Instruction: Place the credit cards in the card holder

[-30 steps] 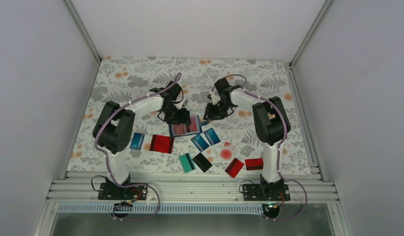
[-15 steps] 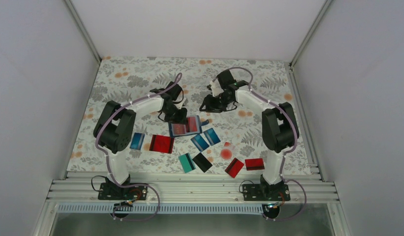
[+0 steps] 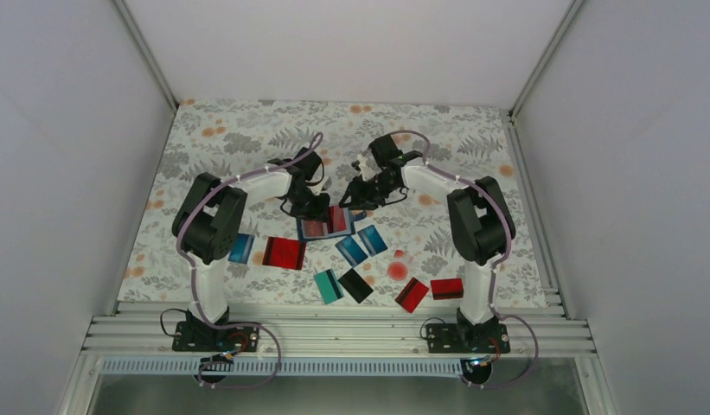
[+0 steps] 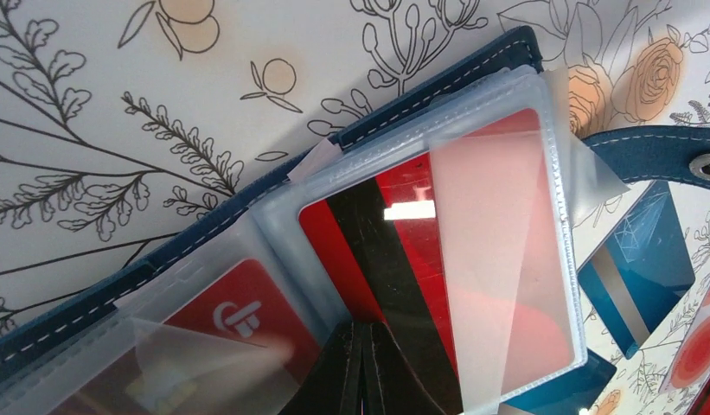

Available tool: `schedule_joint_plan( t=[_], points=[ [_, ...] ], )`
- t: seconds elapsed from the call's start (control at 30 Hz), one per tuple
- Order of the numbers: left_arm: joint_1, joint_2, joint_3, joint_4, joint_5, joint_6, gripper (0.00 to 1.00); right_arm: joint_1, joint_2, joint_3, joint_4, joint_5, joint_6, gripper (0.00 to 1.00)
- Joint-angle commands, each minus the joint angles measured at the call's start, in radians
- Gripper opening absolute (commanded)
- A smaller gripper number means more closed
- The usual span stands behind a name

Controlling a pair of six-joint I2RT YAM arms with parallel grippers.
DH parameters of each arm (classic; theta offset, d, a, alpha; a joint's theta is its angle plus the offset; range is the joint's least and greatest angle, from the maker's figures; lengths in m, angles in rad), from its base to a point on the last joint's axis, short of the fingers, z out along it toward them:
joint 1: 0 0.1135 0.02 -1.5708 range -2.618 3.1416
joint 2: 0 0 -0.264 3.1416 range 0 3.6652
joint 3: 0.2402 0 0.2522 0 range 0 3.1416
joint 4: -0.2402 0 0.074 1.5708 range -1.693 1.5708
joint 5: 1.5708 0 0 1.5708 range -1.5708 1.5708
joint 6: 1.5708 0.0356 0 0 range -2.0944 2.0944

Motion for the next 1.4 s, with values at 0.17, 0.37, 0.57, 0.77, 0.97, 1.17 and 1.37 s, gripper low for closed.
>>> schedule_joint_plan(
  t=[0.17, 0.37, 0.57, 0.77, 0.97, 1.17, 1.37],
  points=[
    [0.004, 0.040, -0.009, 0.023, 0.012, 0.020, 0.02, 0.018, 0.065, 0.011, 0.013, -0.006, 0.012, 0.34],
    [0.004, 0.048, -0.017, 0.030, 0.015, 0.021, 0.02, 0.021, 0.091, 0.014, 0.011, -0.018, 0.007, 0.35],
    [0.004, 0.047, -0.026, 0.034, 0.019, 0.021, 0.03, 0.028, 0.107, 0.014, 0.009, -0.019, 0.005, 0.36],
    [0.004, 0.044, -0.031, 0.037, 0.021, 0.023, 0.02, 0.033, 0.115, 0.013, 0.010, -0.020, 0.005, 0.36],
    [0.004, 0.039, -0.041, 0.042, 0.021, 0.021, 0.02, 0.043, 0.120, 0.014, 0.015, -0.026, 0.006, 0.36],
    [0.003, 0.034, -0.043, 0.043, 0.021, 0.018, 0.02, 0.051, 0.111, 0.017, 0.018, -0.032, 0.003, 0.35],
    [0.004, 0.010, -0.032, 0.027, 0.010, 0.012, 0.02, 0.057, 0.099, 0.025, 0.018, -0.040, 0.000, 0.34]
  ],
)
